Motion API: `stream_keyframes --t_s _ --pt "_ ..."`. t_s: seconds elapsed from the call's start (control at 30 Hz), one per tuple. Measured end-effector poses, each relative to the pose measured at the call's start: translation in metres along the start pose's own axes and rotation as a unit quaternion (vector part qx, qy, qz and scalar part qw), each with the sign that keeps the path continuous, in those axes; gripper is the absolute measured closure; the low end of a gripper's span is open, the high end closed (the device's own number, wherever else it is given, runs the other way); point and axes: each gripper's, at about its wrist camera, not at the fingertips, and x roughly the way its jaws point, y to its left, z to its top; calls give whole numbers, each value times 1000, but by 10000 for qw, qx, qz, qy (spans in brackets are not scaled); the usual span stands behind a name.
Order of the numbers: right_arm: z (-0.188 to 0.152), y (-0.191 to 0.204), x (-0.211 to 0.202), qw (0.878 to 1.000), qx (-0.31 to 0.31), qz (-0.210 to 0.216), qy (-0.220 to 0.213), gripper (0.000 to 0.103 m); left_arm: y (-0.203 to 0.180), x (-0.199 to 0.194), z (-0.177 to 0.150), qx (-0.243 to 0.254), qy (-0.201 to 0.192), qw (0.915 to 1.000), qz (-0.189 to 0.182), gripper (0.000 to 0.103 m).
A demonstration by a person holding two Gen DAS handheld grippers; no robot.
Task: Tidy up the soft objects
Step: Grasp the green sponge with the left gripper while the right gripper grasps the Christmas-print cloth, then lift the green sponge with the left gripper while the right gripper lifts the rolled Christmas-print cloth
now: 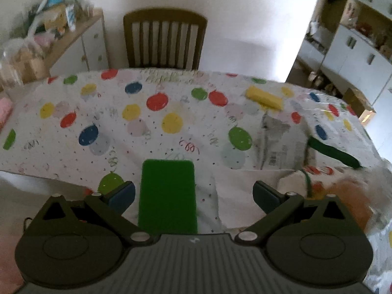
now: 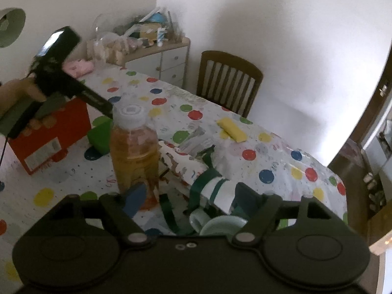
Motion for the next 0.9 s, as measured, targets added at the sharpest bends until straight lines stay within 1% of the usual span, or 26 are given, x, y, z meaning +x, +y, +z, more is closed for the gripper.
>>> stream_keyframes --t_s 0.1,0.17,0.2,0.37,0.4,0.5,0.6,0.73,0.8,0.87,0.9 --pt "5 -3 12 9998 -197 -2 74 27 3 22 9 -102 260 9996 65 0" --pt "8 -4 19 9995 -289 1 110 27 4 35 14 -110 414 9989 176 0" --pt "10 -5 23 9993 -340 2 128 29 5 41 16 -118 506 9984 208 0" --pt "11 -3 45 9962 -831 -48 265 37 -5 63 25 233 667 9961 536 0" --pt "10 -2 50 9952 -938 -41 293 40 -6 68 26 278 715 9956 535 0" --pt "6 -1 58 9923 -1186 -14 354 45 -6 80 29 127 844 9954 434 0" --pt "3 0 65 9900 -1362 51 376 48 -6 91 28 67 922 9940 579 1" --pt "3 3 72 9880 -1489 73 399 51 3 102 24 -123 1065 9921 656 1" --pt "3 5 76 9868 -1568 52 403 53 3 105 22 -51 1102 9915 689 1" --pt "1 6 80 9859 -1621 1 409 54 2 108 20 -25 1125 9913 682 4" --pt "1 6 82 9857 -1632 -42 412 58 2 109 18 -61 1149 9912 656 6"
